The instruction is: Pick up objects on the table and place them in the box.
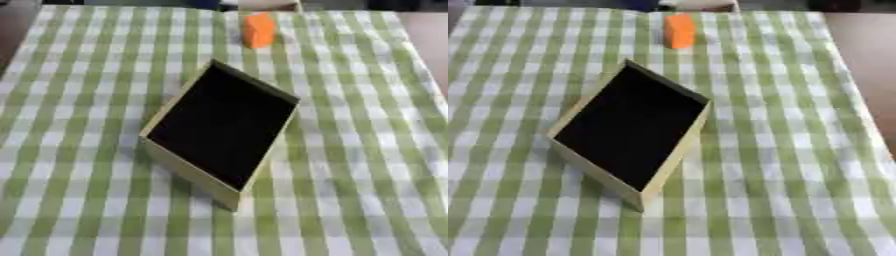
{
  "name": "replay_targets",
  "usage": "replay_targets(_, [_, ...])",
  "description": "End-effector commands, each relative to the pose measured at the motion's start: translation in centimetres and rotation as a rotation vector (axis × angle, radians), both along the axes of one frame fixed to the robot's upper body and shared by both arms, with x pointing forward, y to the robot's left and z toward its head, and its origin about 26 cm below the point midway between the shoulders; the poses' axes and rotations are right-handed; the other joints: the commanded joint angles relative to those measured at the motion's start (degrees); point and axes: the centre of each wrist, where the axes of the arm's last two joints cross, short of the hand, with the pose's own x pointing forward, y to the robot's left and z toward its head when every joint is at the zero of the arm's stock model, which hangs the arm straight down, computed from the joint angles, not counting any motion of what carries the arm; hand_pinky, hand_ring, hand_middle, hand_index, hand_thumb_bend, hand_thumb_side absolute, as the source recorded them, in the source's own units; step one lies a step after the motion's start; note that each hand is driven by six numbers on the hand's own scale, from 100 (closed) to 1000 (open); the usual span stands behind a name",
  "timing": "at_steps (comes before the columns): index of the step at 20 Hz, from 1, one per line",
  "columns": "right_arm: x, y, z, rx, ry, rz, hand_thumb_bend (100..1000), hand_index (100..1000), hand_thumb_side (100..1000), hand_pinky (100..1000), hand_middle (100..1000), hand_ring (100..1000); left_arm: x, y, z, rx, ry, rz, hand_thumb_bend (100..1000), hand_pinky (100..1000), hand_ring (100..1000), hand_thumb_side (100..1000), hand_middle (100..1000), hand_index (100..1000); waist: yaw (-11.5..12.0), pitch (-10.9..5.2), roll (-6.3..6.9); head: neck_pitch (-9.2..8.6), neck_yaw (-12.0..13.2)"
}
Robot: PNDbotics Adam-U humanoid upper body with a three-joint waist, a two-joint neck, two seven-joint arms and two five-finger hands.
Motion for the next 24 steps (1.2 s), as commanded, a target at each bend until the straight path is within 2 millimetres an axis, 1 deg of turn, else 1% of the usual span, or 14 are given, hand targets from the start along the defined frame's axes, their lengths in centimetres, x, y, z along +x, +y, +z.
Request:
replay_targets(1, [1.4, -2.9, 2.9, -0.087, 0.108, -0.153, 100, 858, 1000, 787, 816, 777, -0.2, 0.1, 0.8, 0.034, -0.018, -0.013, 527, 771, 730, 635, 770, 762, 0.2, -1.52, 0.0, 0.88, -0.4])
replay_targets(4, [3.5, -5.8, 4.1, -0.069, 0.193, -0.24, 100, 858, 1000, 791, 819, 782, -0.2, 0.1, 0.8, 0.04, -0.011, -0.022, 526, 770, 730, 636, 770, 761, 0.5, -1.99, -0.04, 1.31, -0.8])
replay_targets(7, [5.7, -8.2, 4.5, -0.056, 0.264, -0.301, 100, 862, 1000, 800, 823, 792, -0.2, 0.0, 0.8, 0.046, -0.005, -0.029, 528, 770, 730, 635, 770, 762, 0.7, -2.35, -0.02, 1.6, -0.9])
replay_targets(9, [7.1, -9.3, 4.4, -0.061, 0.298, -0.333, 100, 864, 1000, 805, 823, 795, -0.2, 0.0, 0.8, 0.049, -0.004, -0.033, 528, 770, 731, 634, 770, 762, 0.7, -2.58, -0.02, 1.72, -1.0])
replay_targets(12, [9.3, -10.3, 3.8, -0.066, 0.336, -0.379, 100, 866, 1000, 812, 823, 803, -0.2, 0.0, 0.8, 0.053, -0.001, -0.038, 529, 770, 730, 635, 770, 761, 0.6, -2.82, -0.11, 1.79, -1.0])
replay_targets(15, [11.5, -10.3, 2.8, -0.076, 0.377, -0.422, 100, 869, 1000, 820, 830, 815, -0.2, -0.1, 0.7, 0.054, 0.003, -0.042, 528, 770, 730, 635, 770, 761, 0.6, -2.94, -0.2, 1.75, -1.0])
replay_targets(17, [12.8, -10.0, 2.0, -0.093, 0.405, -0.443, 107, 873, 1000, 827, 836, 828, -0.2, -0.1, 0.8, 0.056, 0.003, -0.044, 528, 770, 730, 635, 770, 761, 0.7, -2.95, -0.23, 1.69, -1.1])
replay_targets(19, [14.0, -9.3, 1.5, -0.125, 0.432, -0.457, 136, 883, 1000, 840, 845, 849, -0.2, -0.1, 0.8, 0.059, 0.003, -0.048, 528, 770, 730, 636, 770, 761, 0.8, -2.87, -0.29, 1.67, -1.2])
replay_targets(22, [15.3, -8.0, 1.2, -0.192, 0.476, -0.462, 153, 895, 1000, 852, 855, 868, -0.2, -0.2, 0.9, 0.061, 0.004, -0.055, 527, 769, 730, 636, 769, 760, 1.0, -2.78, -0.38, 1.53, -1.5])
replay_targets(24, [15.9, -7.2, 1.1, -0.225, 0.499, -0.456, 191, 903, 1000, 862, 864, 886, -0.2, -0.3, 0.9, 0.062, 0.003, -0.058, 527, 769, 730, 636, 769, 761, 1.1, -2.75, -0.38, 1.41, -1.7])
